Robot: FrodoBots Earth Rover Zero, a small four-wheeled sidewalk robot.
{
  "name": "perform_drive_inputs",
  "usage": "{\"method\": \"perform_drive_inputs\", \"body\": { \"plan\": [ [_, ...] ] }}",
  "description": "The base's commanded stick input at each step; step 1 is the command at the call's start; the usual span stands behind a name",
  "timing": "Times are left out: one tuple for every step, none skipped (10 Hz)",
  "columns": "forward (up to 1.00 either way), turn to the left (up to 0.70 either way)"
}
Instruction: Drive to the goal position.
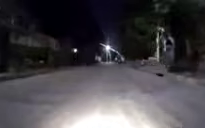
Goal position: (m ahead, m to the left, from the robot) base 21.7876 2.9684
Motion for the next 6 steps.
{"method": "perform_drive_inputs", "body": {
  "plan": [
    [0.97, 0.05],
    [0.97, 0.05],
    [0.97, 0.05],
    [0.97, 0.05],
    [0.97, 0.05],
    [0.97, 0.05]
  ]
}}
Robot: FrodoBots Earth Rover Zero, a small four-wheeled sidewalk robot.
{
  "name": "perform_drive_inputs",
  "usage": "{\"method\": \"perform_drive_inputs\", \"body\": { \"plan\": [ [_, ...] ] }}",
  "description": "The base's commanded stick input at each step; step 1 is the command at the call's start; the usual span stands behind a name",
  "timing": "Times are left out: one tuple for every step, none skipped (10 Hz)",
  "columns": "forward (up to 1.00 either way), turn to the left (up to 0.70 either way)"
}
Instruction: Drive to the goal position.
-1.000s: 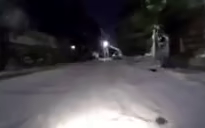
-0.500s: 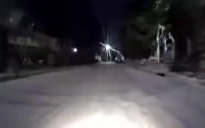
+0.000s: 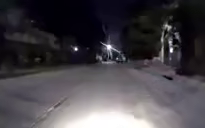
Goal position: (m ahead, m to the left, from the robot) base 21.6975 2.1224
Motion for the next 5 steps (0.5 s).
{"method": "perform_drive_inputs", "body": {
  "plan": [
    [0.97, 0.05],
    [0.97, 0.05],
    [0.97, 0.05],
    [0.97, 0.05],
    [0.97, 0.05]
  ]
}}
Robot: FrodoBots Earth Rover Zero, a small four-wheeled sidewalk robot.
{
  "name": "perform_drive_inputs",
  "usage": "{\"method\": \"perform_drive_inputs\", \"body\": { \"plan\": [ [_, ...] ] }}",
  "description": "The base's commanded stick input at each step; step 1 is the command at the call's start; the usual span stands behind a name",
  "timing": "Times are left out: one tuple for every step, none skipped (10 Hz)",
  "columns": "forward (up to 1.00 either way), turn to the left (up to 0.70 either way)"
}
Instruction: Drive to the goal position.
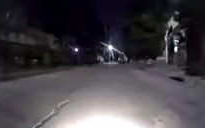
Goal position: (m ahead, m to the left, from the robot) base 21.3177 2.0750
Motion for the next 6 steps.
{"method": "perform_drive_inputs", "body": {
  "plan": [
    [0.97, 0.05],
    [0.97, -0.05],
    [0.97, -0.33],
    [0.97, -0.38],
    [0.97, -0.38],
    [0.97, -0.22]
  ]
}}
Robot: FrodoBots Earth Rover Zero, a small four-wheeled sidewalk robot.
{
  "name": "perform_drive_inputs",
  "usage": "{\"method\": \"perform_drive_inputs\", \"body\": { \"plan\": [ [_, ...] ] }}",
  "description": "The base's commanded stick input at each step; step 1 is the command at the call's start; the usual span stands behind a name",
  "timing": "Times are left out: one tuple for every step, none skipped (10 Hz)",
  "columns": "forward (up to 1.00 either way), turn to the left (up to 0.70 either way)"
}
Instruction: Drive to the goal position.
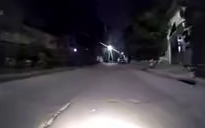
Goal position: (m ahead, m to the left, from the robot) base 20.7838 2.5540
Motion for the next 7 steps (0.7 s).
{"method": "perform_drive_inputs", "body": {
  "plan": [
    [0.97, 0.01],
    [0.97, 0.05],
    [0.97, 0.05],
    [0.97, 0.05],
    [0.97, 0.05],
    [0.97, 0.05],
    [0.97, 0.05]
  ]
}}
